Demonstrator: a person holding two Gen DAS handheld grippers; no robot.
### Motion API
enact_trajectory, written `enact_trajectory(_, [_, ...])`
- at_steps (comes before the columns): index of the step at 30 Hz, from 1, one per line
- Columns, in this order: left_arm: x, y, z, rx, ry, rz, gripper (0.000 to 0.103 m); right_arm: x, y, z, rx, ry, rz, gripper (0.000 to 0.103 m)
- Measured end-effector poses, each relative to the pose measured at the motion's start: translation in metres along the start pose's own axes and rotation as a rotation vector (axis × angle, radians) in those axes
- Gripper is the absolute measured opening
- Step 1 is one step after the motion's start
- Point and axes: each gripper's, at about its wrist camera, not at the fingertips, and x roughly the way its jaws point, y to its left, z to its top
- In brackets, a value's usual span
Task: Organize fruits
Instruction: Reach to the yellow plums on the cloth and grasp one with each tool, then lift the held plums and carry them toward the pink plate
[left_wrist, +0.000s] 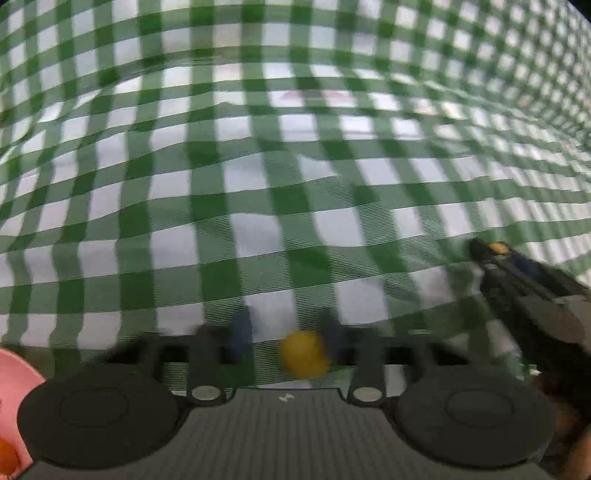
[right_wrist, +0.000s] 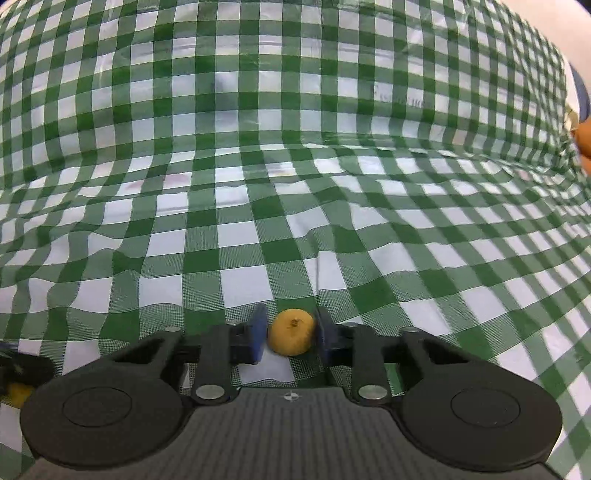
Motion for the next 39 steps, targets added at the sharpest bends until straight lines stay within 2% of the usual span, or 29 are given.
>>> enact_trajectory(2, [-0.006, 0.007, 0.002, -0.036, 0.025, -0.051, 0.003, 0.0, -0.001, 0.0, 0.004, 0.028, 0.009, 0.028])
enact_trajectory(7, [-0.026, 0.012, 0.0, -0.029, -0.006, -0.079, 0.003, -0.007, -0.011, 0.006, 0.072, 0.009, 0.01, 0.028])
enact_trajectory(10, [-0.034, 0.012, -0.004, -0.014, -0.007, -0.066, 0.005, -0.008, -0.012, 0.007, 0.076, 0.005, 0.006, 0.028])
enact_trajectory(13, [-0.039, 0.011, -0.011, -0.005, 0.029, -0.078, 0.037, -0.01, -0.016, 0.004, 0.081, 0.021, 0.005, 0.028])
enact_trajectory(15, [-0.042, 0.01, -0.021, 0.001, 0.026, -0.043, 0.07, -0.011, -0.018, 0.004, 0.088, 0.032, 0.008, 0.028])
enact_trajectory(17, [-0.043, 0.009, -0.03, 0.017, 0.024, -0.005, 0.078, -0.011, -0.019, 0.003, 0.095, 0.035, 0.008, 0.028])
enact_trajectory(19, [-0.042, 0.012, -0.037, 0.022, 0.046, -0.012, 0.078, -0.011, -0.018, 0.001, 0.094, 0.039, 0.011, 0.028])
enact_trajectory(20, [-0.04, 0.013, -0.04, 0.018, 0.057, -0.017, 0.068, -0.011, -0.017, 0.001, 0.093, 0.04, 0.012, 0.028])
enact_trajectory(21, [-0.038, 0.014, -0.042, 0.016, 0.066, -0.023, 0.038, -0.012, -0.016, 0.001, 0.09, 0.041, 0.016, 0.028])
enact_trajectory(22, [-0.034, 0.015, -0.043, 0.023, 0.085, -0.039, 0.032, -0.014, -0.015, 0.0, 0.088, 0.04, 0.018, 0.028])
enact_trajectory(28, [-0.045, 0.016, -0.045, 0.012, 0.028, 0.003, 0.031, -0.017, -0.012, 0.003, 0.073, 0.024, 0.023, 0.028])
enact_trajectory(32, [-0.081, 0.018, -0.052, 0.009, -0.003, -0.004, 0.031, -0.034, -0.015, 0.008, 0.094, -0.024, 0.005, 0.028])
enact_trajectory(35, [-0.126, 0.025, -0.068, 0.011, -0.046, -0.019, 0.031, -0.072, -0.014, 0.013, 0.092, -0.081, 0.011, 0.028])
enact_trajectory(39, [-0.185, 0.055, -0.109, 0.009, -0.08, 0.015, 0.031, -0.147, -0.001, 0.002, 0.045, -0.138, 0.065, 0.028])
